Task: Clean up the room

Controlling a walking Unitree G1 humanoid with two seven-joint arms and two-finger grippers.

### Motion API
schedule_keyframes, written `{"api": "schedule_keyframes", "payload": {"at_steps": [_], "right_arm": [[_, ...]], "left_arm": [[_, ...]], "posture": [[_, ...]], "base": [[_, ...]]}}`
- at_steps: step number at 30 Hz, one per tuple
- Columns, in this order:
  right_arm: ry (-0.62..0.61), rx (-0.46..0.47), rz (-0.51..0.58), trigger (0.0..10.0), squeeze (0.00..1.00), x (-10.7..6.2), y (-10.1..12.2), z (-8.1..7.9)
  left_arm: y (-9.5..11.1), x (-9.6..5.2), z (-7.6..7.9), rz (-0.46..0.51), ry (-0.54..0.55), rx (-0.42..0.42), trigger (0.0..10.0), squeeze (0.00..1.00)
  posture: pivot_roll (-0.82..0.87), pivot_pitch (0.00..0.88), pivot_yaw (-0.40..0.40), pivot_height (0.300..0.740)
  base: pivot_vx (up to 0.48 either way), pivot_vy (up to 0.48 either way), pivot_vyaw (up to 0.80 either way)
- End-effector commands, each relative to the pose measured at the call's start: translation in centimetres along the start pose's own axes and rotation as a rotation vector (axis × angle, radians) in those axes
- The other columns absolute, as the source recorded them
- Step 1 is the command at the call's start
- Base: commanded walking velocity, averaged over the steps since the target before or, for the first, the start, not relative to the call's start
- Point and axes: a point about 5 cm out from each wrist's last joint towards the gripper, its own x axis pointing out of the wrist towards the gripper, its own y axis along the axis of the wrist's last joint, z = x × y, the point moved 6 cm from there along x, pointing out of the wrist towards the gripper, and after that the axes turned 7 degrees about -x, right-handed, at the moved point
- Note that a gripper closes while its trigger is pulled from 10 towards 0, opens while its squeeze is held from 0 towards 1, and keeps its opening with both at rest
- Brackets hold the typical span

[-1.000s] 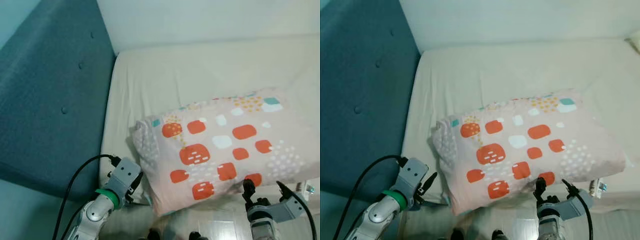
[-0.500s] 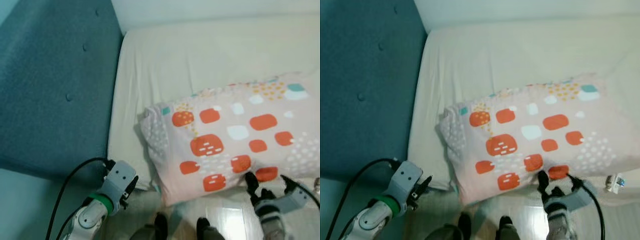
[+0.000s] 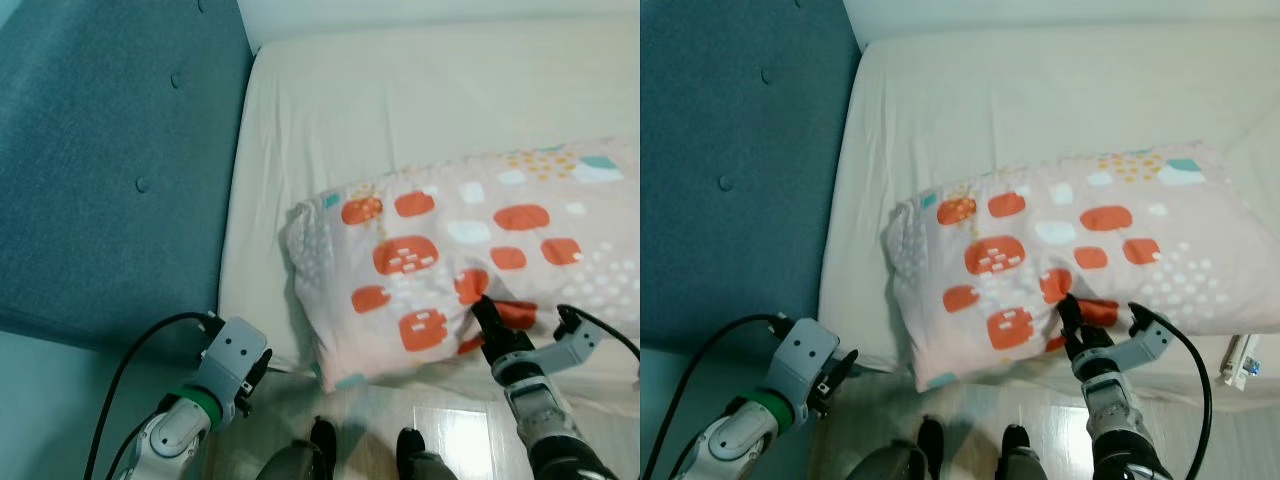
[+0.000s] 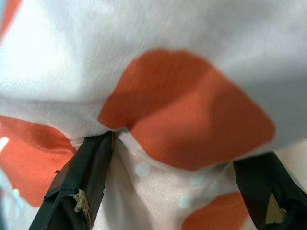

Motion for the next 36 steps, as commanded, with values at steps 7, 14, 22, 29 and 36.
{"api": "schedule_keyframes", "payload": {"at_steps": [7, 14, 22, 29, 36], "right_arm": [[0.035, 0.055, 0.093, 0.0, 0.0, 1.1, 1.9, -1.5], [0.013, 0.032, 0.19, 0.0, 0.0, 1.6, 5.1, -1.3], [-0.001, 0.006, 0.247, 0.0, 0.0, 1.7, 7.4, -1.1], [0.042, -0.046, 0.275, 0.0, 0.0, 2.4, 9.2, -2.3], [0.061, -0.224, 0.256, 0.0, 0.0, 3.2, 10.4, -3.8]], "left_arm": [[-1.9, -0.5, -0.3, -0.066, 0.019, -0.005, 10.0, 0.0], [-1.7, 0.2, -0.5, -0.056, 0.033, -0.008, 10.0, 0.0], [-1.4, 1.0, -0.7, -0.045, 0.046, -0.014, 10.0, 0.0], [-0.9, 1.9, -0.9, -0.026, 0.06, -0.02, 10.0, 0.0], [-0.6, 2.9, -1.0, -0.007, 0.072, -0.022, 10.0, 0.0]], "posture": [[0.07, 0.43, 0.237, 0.74], [0.04, 0.394, 0.225, 0.74], [0.02, 0.35, 0.211, 0.74], [0.0, 0.31, 0.196, 0.74], [-0.03, 0.253, 0.171, 0.74]], "base": [[0.0, 0.0, 0.0], [0.0, 0.0, 0.0], [0.0, 0.0, 0.0], [0.0, 0.0, 0.0], [0.0, 0.0, 0.0]]}}
